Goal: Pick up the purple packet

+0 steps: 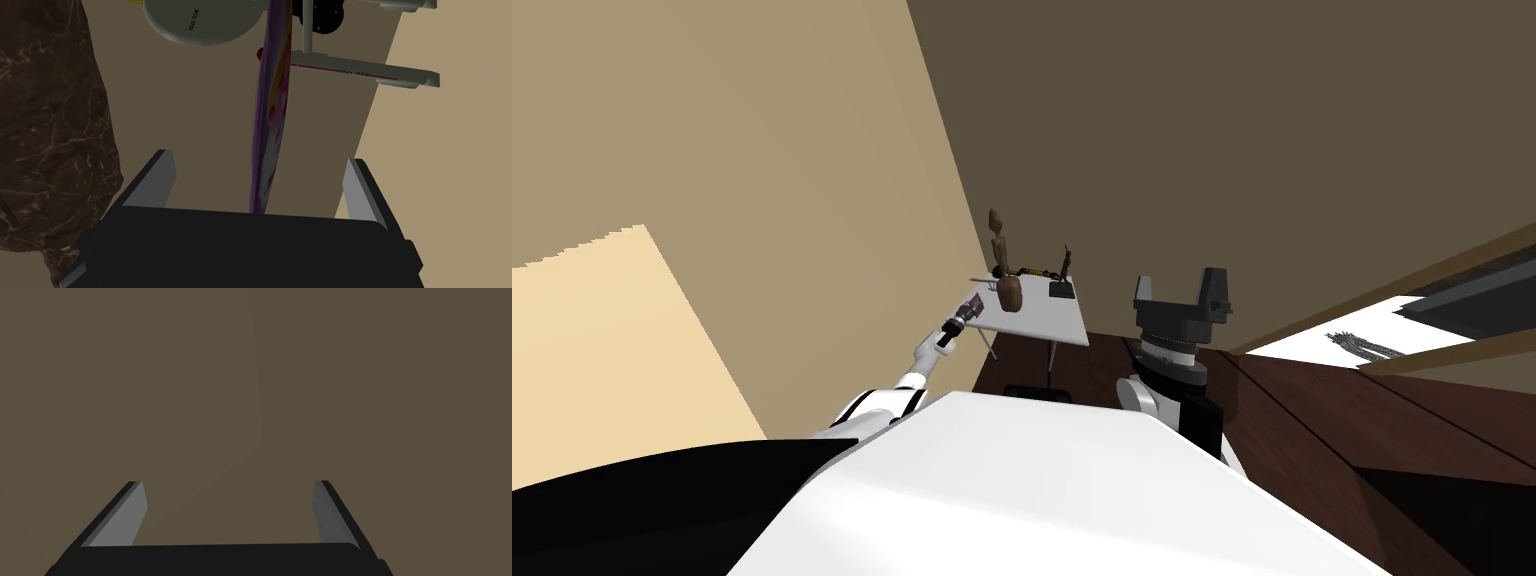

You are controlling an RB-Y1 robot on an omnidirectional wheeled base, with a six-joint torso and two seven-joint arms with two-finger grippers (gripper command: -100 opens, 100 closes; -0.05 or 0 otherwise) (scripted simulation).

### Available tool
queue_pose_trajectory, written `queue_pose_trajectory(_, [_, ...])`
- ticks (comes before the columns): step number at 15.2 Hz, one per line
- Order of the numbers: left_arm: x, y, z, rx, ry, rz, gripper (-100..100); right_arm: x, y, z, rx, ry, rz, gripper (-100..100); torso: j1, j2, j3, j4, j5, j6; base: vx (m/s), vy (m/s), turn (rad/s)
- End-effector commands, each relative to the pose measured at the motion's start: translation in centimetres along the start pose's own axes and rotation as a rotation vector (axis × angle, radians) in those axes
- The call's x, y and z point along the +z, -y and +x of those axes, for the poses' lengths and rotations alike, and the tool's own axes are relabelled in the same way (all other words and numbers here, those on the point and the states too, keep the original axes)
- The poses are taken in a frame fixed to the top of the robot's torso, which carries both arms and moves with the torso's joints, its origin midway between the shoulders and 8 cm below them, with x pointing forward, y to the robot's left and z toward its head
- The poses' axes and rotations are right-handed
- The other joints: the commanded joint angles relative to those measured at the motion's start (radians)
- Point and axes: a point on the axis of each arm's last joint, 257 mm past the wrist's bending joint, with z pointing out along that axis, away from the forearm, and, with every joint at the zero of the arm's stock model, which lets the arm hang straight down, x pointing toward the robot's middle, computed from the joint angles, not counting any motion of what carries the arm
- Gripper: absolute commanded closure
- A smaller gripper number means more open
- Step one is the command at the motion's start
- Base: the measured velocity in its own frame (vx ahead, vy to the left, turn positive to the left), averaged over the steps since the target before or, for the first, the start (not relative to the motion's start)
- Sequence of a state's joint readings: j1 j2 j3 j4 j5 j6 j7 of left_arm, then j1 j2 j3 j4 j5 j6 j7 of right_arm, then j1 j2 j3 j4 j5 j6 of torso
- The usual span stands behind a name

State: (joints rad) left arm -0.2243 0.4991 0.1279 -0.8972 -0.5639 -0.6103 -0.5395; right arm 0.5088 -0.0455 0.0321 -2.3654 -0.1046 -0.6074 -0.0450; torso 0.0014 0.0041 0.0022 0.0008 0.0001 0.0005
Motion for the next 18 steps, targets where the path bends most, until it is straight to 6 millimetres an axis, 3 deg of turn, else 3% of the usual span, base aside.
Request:
queue_pose_trajectory(1, [1.3, -0.4, -0.8, 0.009, 0.009, -0.010, -100, 0.0, 0.0, 0.0, 0.000, 0.000, 0.000, 0, 0.000, 0.000, 0.000, 0.000, 0.000, 0.000, -0.112, 0.011, -0.128])
queue_pose_trajectory(4, [1.0, -1.0, 0.3, -0.001, -0.014, -0.026, -100, 0.0, 0.0, 0.0, 0.000, 0.000, 0.000, 0, 0.000, 0.000, 0.000, 0.000, 0.000, -0.001, -0.051, 0.007, -0.018])
queue_pose_trajectory(6, [2.7, -1.4, -1.2, 0.016, 0.006, -0.035, -100, 0.0, 0.0, 0.0, 0.000, 0.000, 0.000, 0, 0.000, -0.001, 0.000, 0.000, 0.000, 0.000, -0.079, 0.009, -0.102])
queue_pose_trajectory(8, [2.5, -2.0, -0.1, 0.007, -0.017, -0.052, -100, 0.0, 0.0, 0.0, 0.000, 0.000, 0.000, 0, 0.000, 0.001, 0.001, 0.000, 0.000, 0.000, -0.069, 0.009, -0.041])
queue_pose_trajectory(9, [3.8, -2.2, -1.7, 0.035, 0.004, -0.055, -100, 0.0, 0.0, 0.0, 0.000, 0.000, 0.000, 0, 0.000, 0.000, 0.000, 0.000, 0.000, -0.001, -0.085, 0.008, -0.089])
queue_pose_trajectory(10, [4.2, -2.4, -2.0, 0.028, 0.008, -0.061, -100, 0.0, 0.0, 0.0, 0.000, 0.000, 0.000, 0, 0.000, 0.001, 0.000, 0.000, 0.000, 0.000, -0.108, 0.016, -0.115])
queue_pose_trajectory(11, [4.3, -2.5, -2.1, 0.026, 0.007, -0.064, -100, 0.0, 0.0, 0.0, 0.000, 0.000, 0.000, 0, 0.000, 0.002, 0.001, 0.001, 0.000, 0.000, -0.088, 0.016, -0.057])
queue_pose_trajectory(12, [3.8, -3.2, -0.7, 0.018, -0.021, -0.081, -100, 0.0, 0.0, 0.0, 0.000, 0.000, 0.000, 0, 0.000, 0.001, 0.001, 0.001, 0.000, 0.000, -0.058, 0.006, -0.016])
queue_pose_trajectory(13, [5.1, -3.3, -2.6, 0.050, 0.004, -0.084, -100, 0.0, 0.0, 0.0, 0.000, 0.000, 0.000, 0, 0.000, 0.001, 0.001, 0.001, 0.000, 0.000, -0.092, 0.005, -0.117])
queue_pose_trajectory(14, [5.4, -3.7, -2.7, 0.038, 0.001, -0.097, -100, 0.0, 0.0, 0.0, 0.000, 0.000, 0.000, 0, 0.000, 0.001, 0.001, 0.001, 0.000, 0.001, -0.119, 0.007, -0.126])
queue_pose_trajectory(15, [4.9, -4.4, -1.5, 0.031, -0.024, -0.114, -100, 0.0, 0.0, 0.0, 0.000, 0.000, 0.000, 0, 0.000, 0.002, 0.002, 0.001, 0.000, 0.000, -0.089, 0.006, -0.044])
queue_pose_trajectory(16, [5.2, -3.7, -2.0, 0.035, -0.008, -0.096, -100, 0.0, 0.0, 0.0, 0.000, 0.000, 0.000, 0, 0.000, 0.002, 0.001, 0.001, 0.000, 0.000, -0.043, 0.004, -0.006])
queue_pose_trajectory(17, [5.1, -3.8, -1.9, 0.036, -0.011, -0.100, 100, 0.0, 0.0, 0.0, 0.000, 0.000, 0.000, 0, 0.000, 0.000, 0.001, 0.001, 0.000, 0.000, -0.017, 0.001, 0.000])
queue_pose_trajectory(18, [5.1, -3.8, -1.9, 0.036, -0.011, -0.099, 100, 0.0, 0.0, 0.0, 0.000, 0.000, 0.000, 0, 0.000, -0.001, 0.000, 0.000, 0.000, 0.000, -0.009, 0.001, 0.000])
